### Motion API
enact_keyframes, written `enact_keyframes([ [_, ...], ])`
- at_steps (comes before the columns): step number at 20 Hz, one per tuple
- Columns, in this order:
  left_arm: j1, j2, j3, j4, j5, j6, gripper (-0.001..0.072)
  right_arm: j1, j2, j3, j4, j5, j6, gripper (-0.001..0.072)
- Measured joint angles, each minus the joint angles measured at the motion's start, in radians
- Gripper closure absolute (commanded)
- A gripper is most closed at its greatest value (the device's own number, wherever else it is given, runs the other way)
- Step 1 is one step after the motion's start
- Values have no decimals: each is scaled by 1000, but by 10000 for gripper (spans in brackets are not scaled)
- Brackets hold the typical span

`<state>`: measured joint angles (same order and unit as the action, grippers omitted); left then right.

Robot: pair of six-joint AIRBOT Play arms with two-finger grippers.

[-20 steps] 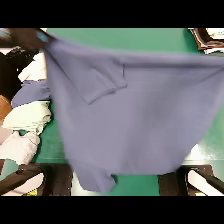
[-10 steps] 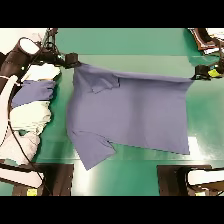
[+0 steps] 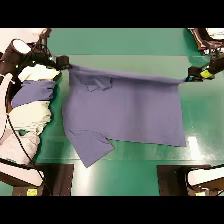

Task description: Fold the shirts.

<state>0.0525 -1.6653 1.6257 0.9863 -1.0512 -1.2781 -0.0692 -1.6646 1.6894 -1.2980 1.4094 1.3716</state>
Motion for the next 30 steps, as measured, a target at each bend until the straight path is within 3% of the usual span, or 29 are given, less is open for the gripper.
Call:
enact_keyframes([
  [9, 13, -2, -193, 12, -58, 27, 679, 82, 113, -360, -9, -171, 16, 689],
  [10, 13, -1, -201, 11, -61, 24, 542, 86, 121, -378, -8, -184, 27, 553],
  [11, 13, -2, -207, 11, -65, 19, 236, 87, 130, -391, -7, -193, 35, 408],
  [12, 14, -1, -211, 12, -71, 8, 167, 85, 141, -397, -8, -201, 42, 390],
  [20, 61, 142, -306, 121, -225, -97, 167, -11, 354, -467, -4, -159, 74, 369],
  [21, 61, 198, -364, 143, -237, -115, 167, -27, 391, -493, -4, -154, 74, 282],
  [22, 60, 255, -427, 157, -240, -133, 167, -40, 422, -519, -4, -147, 71, 258],
  [30, -14, 725, -1003, 196, -250, -283, 167, -81, 576, -692, 52, -169, 45, 261],
])
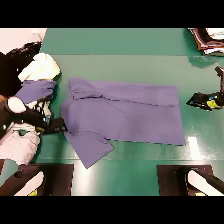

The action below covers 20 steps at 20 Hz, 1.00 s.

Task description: Fold the shirts.

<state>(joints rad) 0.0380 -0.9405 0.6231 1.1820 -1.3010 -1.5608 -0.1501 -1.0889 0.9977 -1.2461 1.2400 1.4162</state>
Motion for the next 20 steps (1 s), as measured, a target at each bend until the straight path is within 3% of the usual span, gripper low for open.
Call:
enact_keyframes([
  [9, -158, 87, -219, -119, 164, -83, 168, -3, 17, -24, 67, -16, -11, 262],
  [10, -164, 90, -225, -122, 177, -93, 214, -3, 18, -24, 69, -13, -11, 264],
  [11, -170, 90, -230, -130, 200, -99, 481, -3, 18, -25, 70, -5, -11, 265],
  [12, -174, 89, -236, -124, 216, -101, 672, -3, 18, -25, 70, 5, -12, 265],
  [20, -183, 90, -193, -200, 257, -39, 682, -124, 37, -142, -32, 162, -36, 260],
])
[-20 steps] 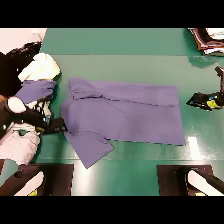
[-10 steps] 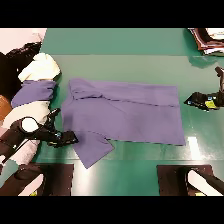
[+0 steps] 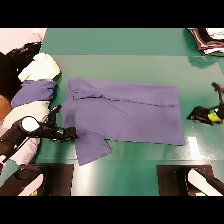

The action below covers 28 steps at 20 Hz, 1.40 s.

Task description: Fold the shirts.

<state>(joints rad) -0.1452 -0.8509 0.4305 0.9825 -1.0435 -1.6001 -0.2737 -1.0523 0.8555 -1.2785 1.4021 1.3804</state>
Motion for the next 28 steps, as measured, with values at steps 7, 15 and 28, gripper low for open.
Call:
enact_keyframes([
  [7, 0, 0, 79, -23, 15, 54, 682, -296, 10, -285, 67, 22, -84, 285],
  [15, 0, 0, 90, -25, 32, 64, 683, -233, 11, -343, 126, -65, -121, 688],
  [28, 0, 190, 156, 28, -328, 47, 683, -112, 218, -134, -59, 208, -111, 699],
])
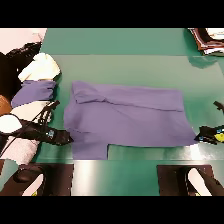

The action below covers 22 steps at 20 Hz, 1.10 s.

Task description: Fold the shirts.

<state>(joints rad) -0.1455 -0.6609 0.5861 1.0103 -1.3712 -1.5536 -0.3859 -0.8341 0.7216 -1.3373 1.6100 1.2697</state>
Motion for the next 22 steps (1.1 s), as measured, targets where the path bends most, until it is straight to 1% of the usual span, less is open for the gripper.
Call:
enact_keyframes([
  [2, 0, 3, 57, 2, -10, -2, 683, 13, 11, 44, -4, 10, 11, 699],
  [5, 0, -78, 178, 39, 59, 9, 682, 50, -56, 143, 2, -2, 40, 699],
  [8, 0, -247, 304, 69, 180, 29, 682, 98, -192, 257, 7, -46, 61, 699],
  [12, 3, -532, 491, 84, 323, 37, 682, 161, -415, 420, 10, -99, 86, 699],
  [16, 11, -771, 661, 92, 391, 41, 682, 203, -623, 586, 19, -125, 98, 697],
  [20, 14, -884, 757, 97, 447, 42, 680, 219, -780, 739, 98, -134, 102, 695],
  [21, 14, -896, 774, 97, 462, 43, 593, 221, -809, 771, 120, -139, 104, 633],
  [22, 14, -904, 789, 97, 468, 44, 212, 221, -832, 799, 137, -143, 105, 422],
])
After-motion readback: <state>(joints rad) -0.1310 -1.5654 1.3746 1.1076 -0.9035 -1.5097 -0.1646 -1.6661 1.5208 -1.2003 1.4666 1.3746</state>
